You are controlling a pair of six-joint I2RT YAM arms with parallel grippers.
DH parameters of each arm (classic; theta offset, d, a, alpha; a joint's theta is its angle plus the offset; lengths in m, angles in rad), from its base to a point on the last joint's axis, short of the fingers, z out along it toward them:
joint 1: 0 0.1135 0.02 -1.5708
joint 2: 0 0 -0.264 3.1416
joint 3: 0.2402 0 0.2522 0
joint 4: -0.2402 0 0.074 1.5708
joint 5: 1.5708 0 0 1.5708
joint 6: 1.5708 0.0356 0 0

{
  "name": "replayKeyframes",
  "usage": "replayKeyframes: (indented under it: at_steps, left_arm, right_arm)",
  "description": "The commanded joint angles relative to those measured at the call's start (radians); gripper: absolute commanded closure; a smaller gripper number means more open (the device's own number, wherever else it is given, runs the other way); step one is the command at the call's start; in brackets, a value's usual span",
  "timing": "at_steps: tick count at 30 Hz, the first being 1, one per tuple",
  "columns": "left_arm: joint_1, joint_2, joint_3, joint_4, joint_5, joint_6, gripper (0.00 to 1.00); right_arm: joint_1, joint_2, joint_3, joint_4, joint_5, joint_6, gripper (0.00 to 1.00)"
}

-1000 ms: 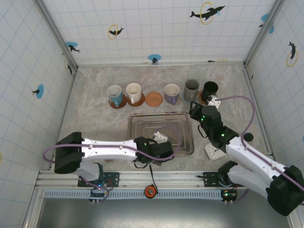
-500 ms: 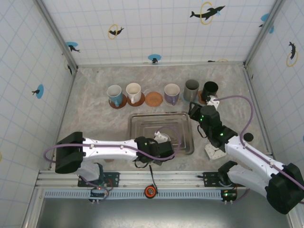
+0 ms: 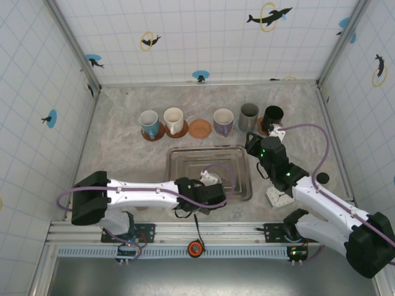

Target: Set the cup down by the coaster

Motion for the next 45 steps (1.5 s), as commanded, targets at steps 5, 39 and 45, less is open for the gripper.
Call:
replayKeyframes:
  at_steps: [5,39,45]
  left_arm:
    - [0.019,-0.077,0.037,-0.019,-0.050,0.014,1.00]
    - [0.234,-0.159,0.061,0.116,-0.075,0.151,1.00]
    - [0.291,-0.149,0.074,0.159,-0.067,0.190,1.00]
  right_arm:
    - [-0.009,0.004,0.031,0.029,0.004,0.001,0.46]
    - [-0.038,0.017,0.026,0.027,-0.019,-0.010,0.46]
    - [-0.048,0.021,0.029,0.021,-0.025,-0.015,0.46]
